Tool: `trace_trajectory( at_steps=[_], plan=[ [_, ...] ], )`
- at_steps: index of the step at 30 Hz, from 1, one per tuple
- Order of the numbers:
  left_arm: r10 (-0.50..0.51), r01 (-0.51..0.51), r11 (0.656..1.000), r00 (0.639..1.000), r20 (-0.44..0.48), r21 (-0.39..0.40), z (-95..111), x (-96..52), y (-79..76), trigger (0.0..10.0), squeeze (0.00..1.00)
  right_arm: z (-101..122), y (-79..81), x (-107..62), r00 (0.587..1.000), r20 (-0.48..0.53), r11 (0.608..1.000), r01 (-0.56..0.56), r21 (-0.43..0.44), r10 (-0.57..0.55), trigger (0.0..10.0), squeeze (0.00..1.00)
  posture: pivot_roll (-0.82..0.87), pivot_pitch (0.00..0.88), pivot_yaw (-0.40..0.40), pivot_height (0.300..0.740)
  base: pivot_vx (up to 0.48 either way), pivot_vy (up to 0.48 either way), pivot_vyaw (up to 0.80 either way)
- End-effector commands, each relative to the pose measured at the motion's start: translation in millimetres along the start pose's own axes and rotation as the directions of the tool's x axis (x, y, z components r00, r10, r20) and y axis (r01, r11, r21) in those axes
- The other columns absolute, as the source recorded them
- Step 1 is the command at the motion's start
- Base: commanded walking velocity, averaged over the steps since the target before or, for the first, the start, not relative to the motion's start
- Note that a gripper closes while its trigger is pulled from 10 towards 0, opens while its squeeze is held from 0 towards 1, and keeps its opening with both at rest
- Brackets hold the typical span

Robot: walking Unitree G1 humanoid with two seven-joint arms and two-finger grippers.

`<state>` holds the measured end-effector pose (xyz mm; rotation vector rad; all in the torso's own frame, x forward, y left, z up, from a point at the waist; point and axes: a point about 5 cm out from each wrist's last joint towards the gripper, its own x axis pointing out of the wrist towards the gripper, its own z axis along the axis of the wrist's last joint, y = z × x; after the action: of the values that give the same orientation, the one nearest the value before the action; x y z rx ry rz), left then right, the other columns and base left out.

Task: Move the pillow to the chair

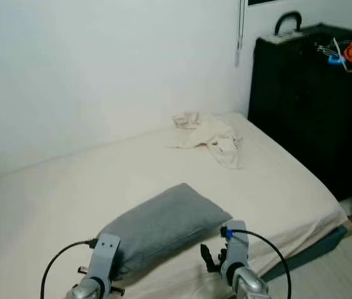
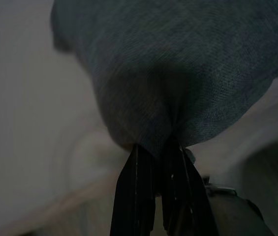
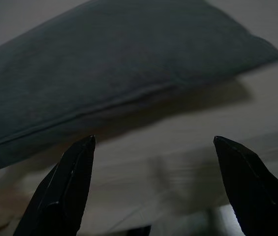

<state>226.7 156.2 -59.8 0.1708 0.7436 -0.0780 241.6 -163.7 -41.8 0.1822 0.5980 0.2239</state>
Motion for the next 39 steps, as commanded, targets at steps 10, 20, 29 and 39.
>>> trace_trajectory(
  at_steps=[10, 20, 29, 39],
  plan=[
    [0.006, -0.004, 0.999, 0.999, -0.042, 0.046, -12, -3.0, 6.4, 10.0, 0.00, -1, 6.3, 1.8, 1.000, 0.006, 1.000, -0.019, 0.006, 0.019, 10.0, 0.00, -0.10, 0.000, 0.077, 0.740, 0.000, 0.000, 0.77],
    [0.000, 0.003, 0.998, 0.999, -0.041, 0.060, -10, -2.4, 6.5, 10.0, 0.00, 3, 8.0, 3.4, 0.999, 0.024, 1.000, -0.030, 0.007, 0.030, 10.0, 0.00, -0.10, 0.000, 0.077, 0.740, 0.000, 0.000, 0.77],
    [-0.006, 0.010, 0.997, 0.999, -0.050, 0.081, -12, -2.8, 6.5, 10.0, 0.00, 7, 10.1, 4.8, 0.998, 0.047, 0.999, -0.043, 0.019, 0.042, 10.0, 0.00, -0.10, 0.000, 0.080, 0.740, 0.000, 0.000, 0.76],
    [-0.041, 0.048, 0.995, 0.996, -0.081, 0.089, -18, -4.0, -0.8, 10.0, 0.00, 7, 12.6, 5.6, 0.998, 0.045, 0.998, -0.051, 0.025, 0.050, 10.0, 0.00, -0.10, 0.000, 0.077, 0.740, 0.000, 0.000, 0.77]
  ],
)
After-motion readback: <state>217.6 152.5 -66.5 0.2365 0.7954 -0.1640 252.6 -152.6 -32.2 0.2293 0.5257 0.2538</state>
